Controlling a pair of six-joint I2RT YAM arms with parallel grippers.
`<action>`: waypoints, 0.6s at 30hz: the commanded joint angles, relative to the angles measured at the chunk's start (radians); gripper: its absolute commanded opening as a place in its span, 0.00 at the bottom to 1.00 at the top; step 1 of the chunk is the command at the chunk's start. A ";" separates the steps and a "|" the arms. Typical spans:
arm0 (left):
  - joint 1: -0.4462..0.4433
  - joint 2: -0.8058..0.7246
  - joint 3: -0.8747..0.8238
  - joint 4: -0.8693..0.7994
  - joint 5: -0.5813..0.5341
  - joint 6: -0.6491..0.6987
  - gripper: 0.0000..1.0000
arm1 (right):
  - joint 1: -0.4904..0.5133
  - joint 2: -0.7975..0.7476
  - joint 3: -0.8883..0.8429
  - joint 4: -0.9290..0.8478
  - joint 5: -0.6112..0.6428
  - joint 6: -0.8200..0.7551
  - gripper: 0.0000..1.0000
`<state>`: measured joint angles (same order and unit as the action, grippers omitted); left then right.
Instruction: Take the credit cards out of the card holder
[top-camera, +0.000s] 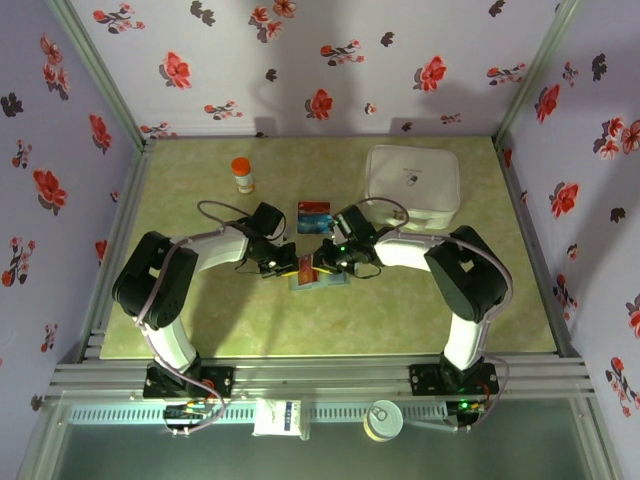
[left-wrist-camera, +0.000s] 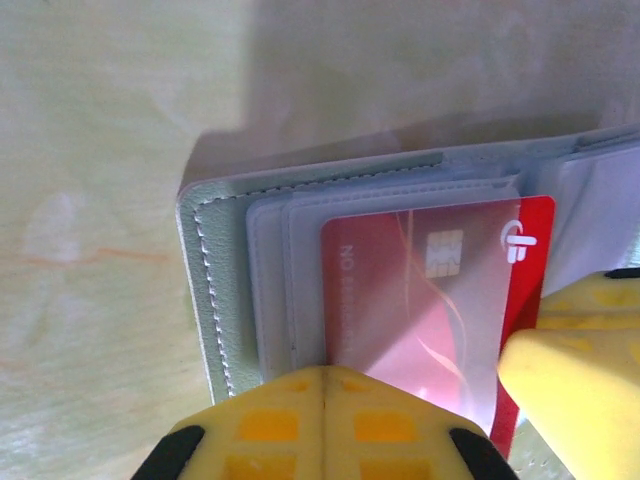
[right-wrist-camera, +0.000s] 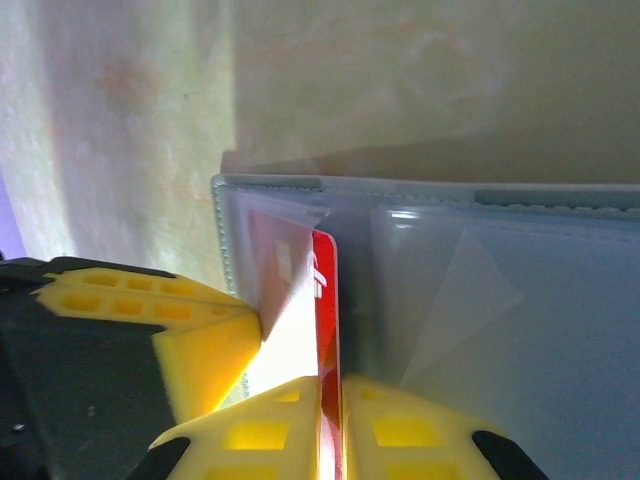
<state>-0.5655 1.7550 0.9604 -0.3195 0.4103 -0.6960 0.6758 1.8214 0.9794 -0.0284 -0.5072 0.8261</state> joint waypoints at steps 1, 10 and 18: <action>-0.006 0.034 -0.006 -0.054 -0.032 0.024 0.00 | -0.009 -0.032 -0.013 0.029 -0.025 0.018 0.12; -0.005 0.032 -0.006 -0.052 -0.034 0.025 0.00 | -0.028 -0.065 -0.033 -0.047 0.027 -0.027 0.08; -0.005 0.017 -0.004 -0.050 -0.031 0.036 0.00 | -0.051 -0.133 -0.016 -0.209 0.111 -0.125 0.04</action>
<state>-0.5655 1.7550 0.9604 -0.3187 0.4080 -0.6918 0.6315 1.7252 0.9607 -0.1406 -0.4553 0.7597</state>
